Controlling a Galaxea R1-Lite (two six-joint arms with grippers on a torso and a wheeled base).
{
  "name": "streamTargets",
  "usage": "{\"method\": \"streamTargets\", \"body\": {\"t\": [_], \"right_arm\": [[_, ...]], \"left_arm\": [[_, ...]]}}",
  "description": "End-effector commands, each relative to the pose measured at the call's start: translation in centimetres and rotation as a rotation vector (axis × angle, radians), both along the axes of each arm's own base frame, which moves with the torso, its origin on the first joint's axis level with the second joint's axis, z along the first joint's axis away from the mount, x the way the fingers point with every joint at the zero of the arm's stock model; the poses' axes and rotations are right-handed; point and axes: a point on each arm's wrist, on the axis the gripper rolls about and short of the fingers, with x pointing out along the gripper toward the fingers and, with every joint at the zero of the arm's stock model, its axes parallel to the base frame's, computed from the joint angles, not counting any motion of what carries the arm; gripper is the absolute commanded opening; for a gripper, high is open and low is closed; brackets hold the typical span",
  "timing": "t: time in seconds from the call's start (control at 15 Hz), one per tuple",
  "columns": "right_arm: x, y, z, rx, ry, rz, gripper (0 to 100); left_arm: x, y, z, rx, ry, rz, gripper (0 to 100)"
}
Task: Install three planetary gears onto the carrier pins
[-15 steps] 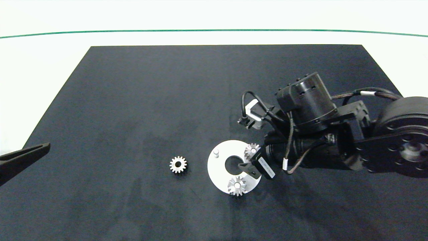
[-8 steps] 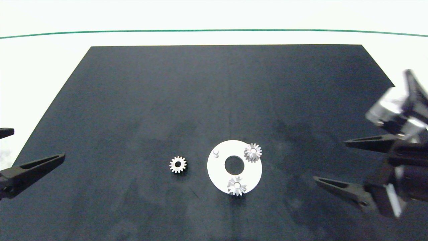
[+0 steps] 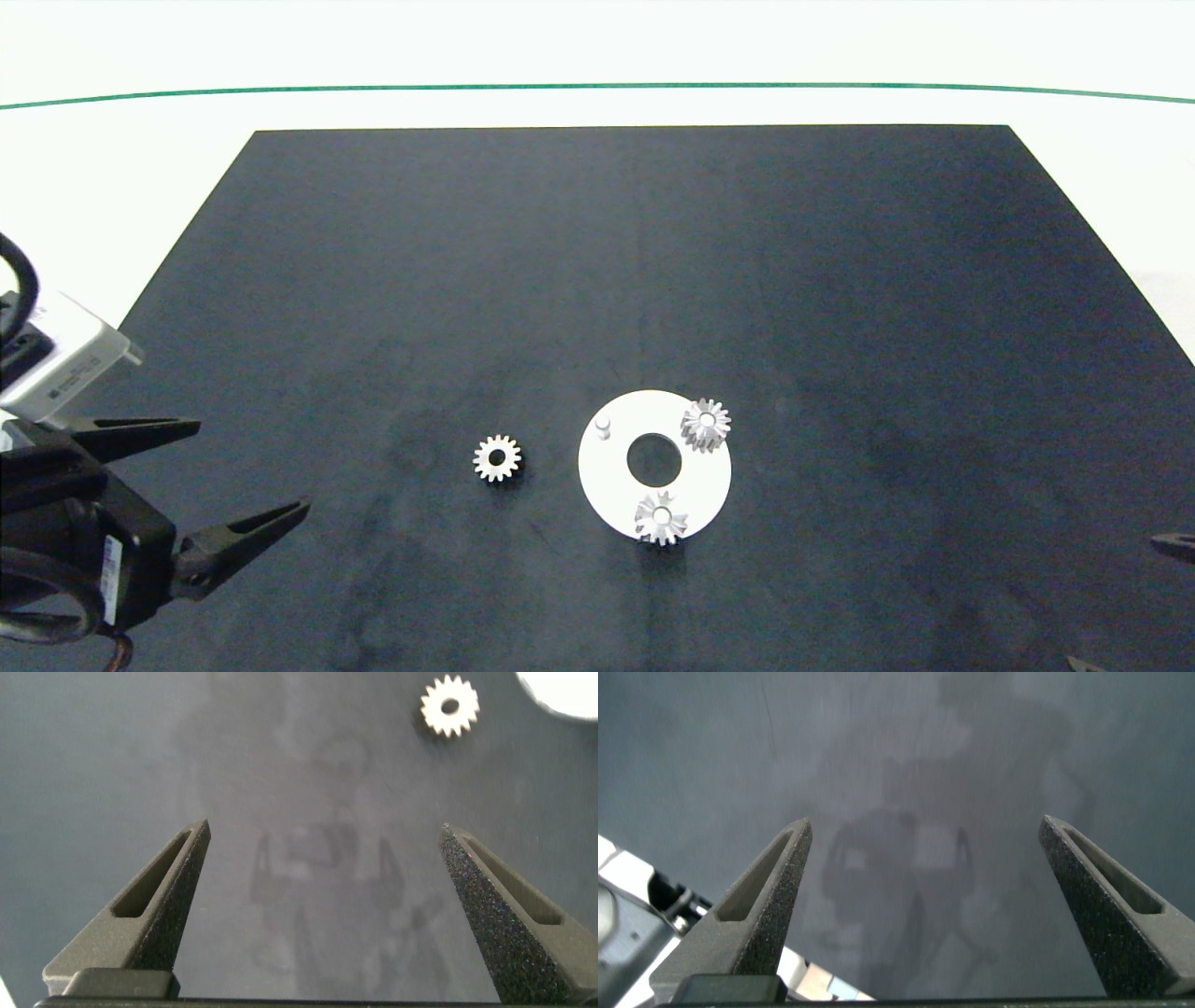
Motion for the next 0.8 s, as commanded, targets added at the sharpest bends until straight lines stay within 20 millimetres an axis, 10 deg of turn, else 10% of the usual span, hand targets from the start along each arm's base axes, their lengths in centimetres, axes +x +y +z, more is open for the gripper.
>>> {"method": "streamTargets", "body": {"t": [0.07,0.8], "right_arm": [[-0.6,-0.3,-1.1,0.008,0.023,0.034,100],[-0.5,-0.2,-1.7,-0.006,0.048,0.047,100]], "left_arm": [[1.9,-1.4,-1.4,0.034,0.076,-0.034,100],[6.0,-9.4,-4.3,0.039,0.087,-0.103,100]]}}
